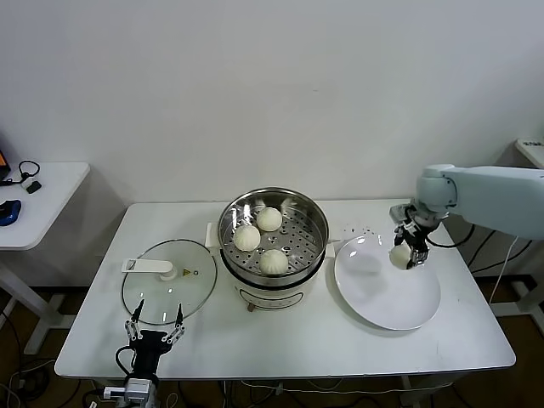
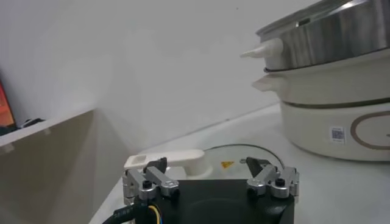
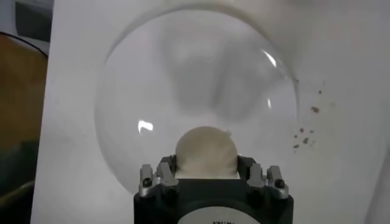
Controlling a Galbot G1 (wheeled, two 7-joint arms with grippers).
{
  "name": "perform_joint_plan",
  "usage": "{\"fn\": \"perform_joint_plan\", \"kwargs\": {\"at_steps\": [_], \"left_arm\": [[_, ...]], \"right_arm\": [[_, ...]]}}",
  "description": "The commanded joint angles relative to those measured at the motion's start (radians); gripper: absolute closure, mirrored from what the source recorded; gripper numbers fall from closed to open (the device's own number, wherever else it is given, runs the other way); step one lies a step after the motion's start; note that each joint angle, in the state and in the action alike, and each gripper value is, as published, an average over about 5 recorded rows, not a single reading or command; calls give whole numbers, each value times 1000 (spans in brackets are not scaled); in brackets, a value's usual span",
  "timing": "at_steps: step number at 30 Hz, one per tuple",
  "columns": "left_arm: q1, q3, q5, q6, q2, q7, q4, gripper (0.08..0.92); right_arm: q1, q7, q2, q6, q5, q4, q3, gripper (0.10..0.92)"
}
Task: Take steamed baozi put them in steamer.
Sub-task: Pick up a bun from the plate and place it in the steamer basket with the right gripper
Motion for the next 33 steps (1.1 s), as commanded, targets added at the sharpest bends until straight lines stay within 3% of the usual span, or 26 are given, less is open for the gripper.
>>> {"fn": "perform_joint_plan", "kwargs": {"at_steps": [1,19,33], "left_arm": [[1,2,2,1,-49,0,1,177],[1,19,7,6,-49,3,-10,177],[3,12,2,10,-49,5,-21,177]], "right_arm": [[274,-31,35,5,113,132,-121,380],[406,-12,264,-66,406,173,-40,373],[247,37,417,-117,471,116,33,372]]}}
